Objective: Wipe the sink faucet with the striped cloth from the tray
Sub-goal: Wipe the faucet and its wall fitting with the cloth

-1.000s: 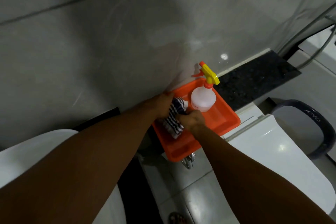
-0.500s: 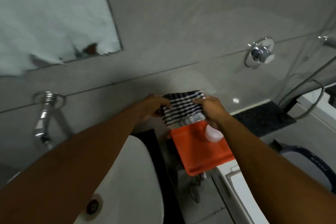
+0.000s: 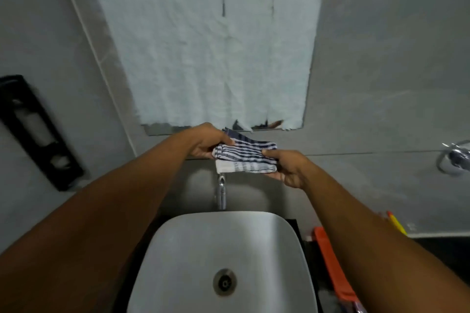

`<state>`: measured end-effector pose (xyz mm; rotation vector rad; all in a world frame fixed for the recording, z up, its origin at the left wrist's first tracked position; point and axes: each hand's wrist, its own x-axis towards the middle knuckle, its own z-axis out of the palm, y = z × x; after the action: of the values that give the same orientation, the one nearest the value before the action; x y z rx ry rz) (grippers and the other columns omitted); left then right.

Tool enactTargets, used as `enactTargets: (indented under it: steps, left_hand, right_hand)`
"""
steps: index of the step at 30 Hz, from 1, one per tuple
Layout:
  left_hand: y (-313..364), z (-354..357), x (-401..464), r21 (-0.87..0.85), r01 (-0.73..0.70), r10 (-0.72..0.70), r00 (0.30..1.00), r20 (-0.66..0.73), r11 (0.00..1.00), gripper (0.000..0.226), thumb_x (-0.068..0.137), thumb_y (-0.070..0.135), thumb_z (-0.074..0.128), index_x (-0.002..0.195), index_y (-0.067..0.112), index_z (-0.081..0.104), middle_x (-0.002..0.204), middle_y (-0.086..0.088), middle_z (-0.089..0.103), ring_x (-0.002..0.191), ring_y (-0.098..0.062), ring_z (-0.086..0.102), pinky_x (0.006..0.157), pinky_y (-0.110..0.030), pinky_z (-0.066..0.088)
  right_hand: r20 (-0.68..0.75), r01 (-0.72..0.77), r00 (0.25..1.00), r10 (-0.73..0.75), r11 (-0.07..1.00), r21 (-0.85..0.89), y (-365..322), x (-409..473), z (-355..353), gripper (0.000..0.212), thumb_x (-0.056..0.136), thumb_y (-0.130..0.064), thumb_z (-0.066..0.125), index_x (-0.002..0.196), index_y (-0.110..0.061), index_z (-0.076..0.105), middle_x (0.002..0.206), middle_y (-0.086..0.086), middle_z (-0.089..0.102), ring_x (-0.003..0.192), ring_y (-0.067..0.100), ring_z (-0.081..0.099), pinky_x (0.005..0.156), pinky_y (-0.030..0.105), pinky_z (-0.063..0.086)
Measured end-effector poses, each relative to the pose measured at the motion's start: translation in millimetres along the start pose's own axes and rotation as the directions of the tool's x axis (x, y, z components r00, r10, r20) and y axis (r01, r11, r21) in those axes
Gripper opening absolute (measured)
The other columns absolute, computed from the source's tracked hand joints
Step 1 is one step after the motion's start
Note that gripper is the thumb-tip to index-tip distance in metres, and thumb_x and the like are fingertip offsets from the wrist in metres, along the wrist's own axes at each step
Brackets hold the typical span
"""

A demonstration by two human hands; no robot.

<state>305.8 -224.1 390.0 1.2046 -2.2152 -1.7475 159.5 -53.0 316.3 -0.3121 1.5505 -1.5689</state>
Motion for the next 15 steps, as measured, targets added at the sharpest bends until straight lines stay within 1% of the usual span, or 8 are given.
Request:
enactTargets:
  steps: [2,4,6,9,11,13,14,15]
  left_hand:
    - [-19,-19,-3,0.048,0.007,-0.001,0.993,-0.12,0.999,0.036,0.081,0.01,0.078,0.111,-0.005,0.066,0.097,-0.016,0.08,0.082,-0.025,0.078,0.074,-0.039,0.065]
    - [-38,-32,-2,0.108,0.014,0.01,0.976,-0.217,0.994,0.035,0.08,0.015,0.079,0.106,-0.004,0.066,0.095,-0.014,0.078,0.073,-0.024,0.075,0.067,-0.036,0.063]
    - [-53,-33,0,0.29,0.064,0.045,0.934,-0.354,0.955,0.032,0.079,0.022,0.08,0.098,0.001,0.065,0.092,-0.012,0.072,0.07,-0.023,0.067,0.062,-0.032,0.058]
    - [-68,-17,5,0.616,0.166,0.283,0.777,-0.563,0.77,0.032,0.079,0.029,0.072,0.102,0.008,0.064,0.109,-0.011,0.064,0.091,-0.028,0.063,0.08,-0.04,0.059]
    - [-70,3,11,0.701,0.091,0.405,0.76,-0.507,0.707,0.038,0.084,0.039,0.063,0.108,0.01,0.063,0.112,-0.013,0.063,0.095,-0.03,0.06,0.078,-0.039,0.054]
    - [-72,24,19,0.647,0.006,0.361,0.826,-0.432,0.762,0.044,0.088,0.047,0.058,0.107,0.008,0.066,0.108,-0.016,0.07,0.091,-0.032,0.064,0.073,-0.037,0.05]
    - [-74,32,24,0.588,-0.01,0.313,0.854,-0.416,0.808,0.047,0.088,0.047,0.058,0.11,0.007,0.066,0.11,-0.017,0.071,0.095,-0.034,0.067,0.076,-0.038,0.051]
    - [-77,38,29,0.514,-0.023,0.269,0.871,-0.411,0.858,0.049,0.088,0.046,0.06,0.115,0.005,0.066,0.114,-0.018,0.072,0.101,-0.036,0.068,0.081,-0.038,0.052]
  right_hand:
    - [-0.022,0.007,1.0,-0.008,1.0,-0.031,6,7,29,0.022,0.084,-0.008,0.074,0.101,0.004,0.07,0.083,0.015,0.077,0.064,0.023,0.075,0.052,0.033,0.062]
    - [-0.075,0.025,0.997,-0.03,0.998,-0.058,12,17,55,0.026,0.079,-0.006,0.079,0.099,0.008,0.069,0.083,0.018,0.076,0.062,0.025,0.075,0.051,0.033,0.062]
    - [-0.13,0.045,0.99,-0.051,0.998,-0.053,18,26,71,0.03,0.075,-0.001,0.081,0.098,0.011,0.068,0.086,0.023,0.075,0.063,0.03,0.075,0.053,0.038,0.062]
    - [-0.2,0.056,0.977,-0.073,0.994,-0.09,29,44,80,0.037,0.074,-0.006,0.084,0.102,0.011,0.066,0.098,0.028,0.073,0.083,0.041,0.074,0.078,0.053,0.062]
    - [-0.219,0.093,0.968,-0.12,0.987,-0.13,34,47,80,0.027,0.078,-0.015,0.082,0.092,0.004,0.068,0.098,0.026,0.074,0.088,0.042,0.073,0.084,0.055,0.06]
    - [-0.254,0.256,0.911,-0.324,0.929,-0.268,39,44,74,0.021,0.085,-0.026,0.074,0.084,-0.006,0.07,0.094,0.019,0.075,0.089,0.037,0.073,0.084,0.05,0.061]
    - [-0.24,0.369,0.834,-0.497,0.826,-0.427,42,41,66,0.02,0.089,-0.029,0.068,0.089,-0.009,0.07,0.095,0.014,0.075,0.092,0.033,0.072,0.086,0.045,0.059]
    - [-0.185,0.45,0.722,-0.666,0.656,-0.606,45,39,54,0.021,0.092,-0.029,0.063,0.098,-0.011,0.07,0.102,0.011,0.072,0.097,0.029,0.068,0.09,0.039,0.056]
